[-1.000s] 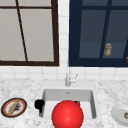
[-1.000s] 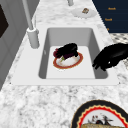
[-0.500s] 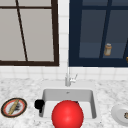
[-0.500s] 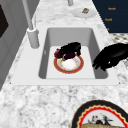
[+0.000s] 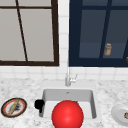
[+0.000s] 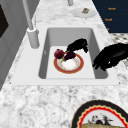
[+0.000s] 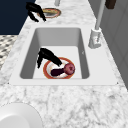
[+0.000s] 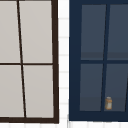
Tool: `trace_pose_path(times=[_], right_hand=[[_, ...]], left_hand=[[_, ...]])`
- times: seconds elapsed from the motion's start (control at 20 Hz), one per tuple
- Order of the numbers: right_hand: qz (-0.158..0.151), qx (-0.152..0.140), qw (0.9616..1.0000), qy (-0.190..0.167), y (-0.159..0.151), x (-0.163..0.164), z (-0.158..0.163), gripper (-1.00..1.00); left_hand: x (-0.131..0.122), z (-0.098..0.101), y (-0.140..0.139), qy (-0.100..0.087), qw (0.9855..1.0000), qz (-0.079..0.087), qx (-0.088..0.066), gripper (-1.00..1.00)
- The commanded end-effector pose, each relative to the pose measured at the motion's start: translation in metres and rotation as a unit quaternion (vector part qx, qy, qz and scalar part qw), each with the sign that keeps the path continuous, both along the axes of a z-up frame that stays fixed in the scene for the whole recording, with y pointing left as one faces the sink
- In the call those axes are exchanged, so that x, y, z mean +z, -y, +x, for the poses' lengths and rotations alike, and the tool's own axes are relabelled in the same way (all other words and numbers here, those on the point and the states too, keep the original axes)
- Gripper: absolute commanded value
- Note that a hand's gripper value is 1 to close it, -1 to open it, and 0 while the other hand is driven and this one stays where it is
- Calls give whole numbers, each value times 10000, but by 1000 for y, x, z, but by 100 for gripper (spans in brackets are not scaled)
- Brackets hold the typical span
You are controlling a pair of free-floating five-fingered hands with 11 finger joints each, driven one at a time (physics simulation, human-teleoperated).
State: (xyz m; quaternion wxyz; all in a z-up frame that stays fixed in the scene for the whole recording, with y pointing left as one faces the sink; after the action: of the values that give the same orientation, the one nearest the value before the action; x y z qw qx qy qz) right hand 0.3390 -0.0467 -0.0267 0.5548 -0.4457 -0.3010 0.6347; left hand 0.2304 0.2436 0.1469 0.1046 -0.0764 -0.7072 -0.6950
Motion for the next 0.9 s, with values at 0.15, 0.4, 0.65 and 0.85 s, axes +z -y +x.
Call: trace_pose_path(times=[0.15, 0.4, 0.65, 0.85], right_hand=[[342, -287, 9953, -865, 4, 3, -4, -100], [443, -399, 9871, -1486, 6, 4, -3, -100], [515, -441, 9741, -2156, 2, 4, 0, -100], [507, -487, 9637, -2577, 3, 6, 6, -100]], left_hand=[[0, 0, 0, 0, 10000, 0, 0, 0], [0, 0, 0, 0, 10000, 0, 0, 0], [0, 0, 0, 0, 10000, 0, 0, 0], [0, 0, 0, 0, 10000, 0, 0, 0]])
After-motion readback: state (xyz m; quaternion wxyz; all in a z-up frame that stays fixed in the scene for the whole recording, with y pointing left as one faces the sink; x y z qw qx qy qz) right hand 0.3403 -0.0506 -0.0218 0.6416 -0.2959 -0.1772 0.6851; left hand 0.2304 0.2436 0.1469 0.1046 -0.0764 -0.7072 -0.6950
